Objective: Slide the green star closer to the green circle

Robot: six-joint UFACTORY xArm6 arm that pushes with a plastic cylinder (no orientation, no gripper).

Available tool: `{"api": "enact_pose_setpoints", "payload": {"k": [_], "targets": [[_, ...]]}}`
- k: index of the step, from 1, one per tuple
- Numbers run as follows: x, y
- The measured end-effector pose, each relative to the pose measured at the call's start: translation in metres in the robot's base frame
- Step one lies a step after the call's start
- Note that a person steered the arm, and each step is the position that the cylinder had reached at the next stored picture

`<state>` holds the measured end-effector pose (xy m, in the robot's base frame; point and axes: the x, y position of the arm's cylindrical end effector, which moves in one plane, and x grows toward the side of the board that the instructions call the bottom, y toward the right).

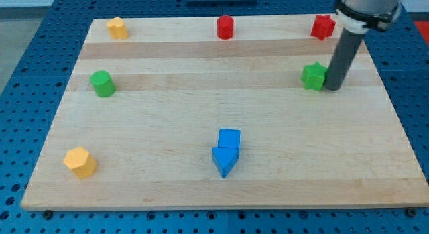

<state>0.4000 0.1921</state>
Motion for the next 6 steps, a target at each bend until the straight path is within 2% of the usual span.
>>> {"api": "enact_pose_setpoints", "payload": {"k": [3, 6], "targets": [[-0.038, -0.034], [-0.044, -0.123]]}}
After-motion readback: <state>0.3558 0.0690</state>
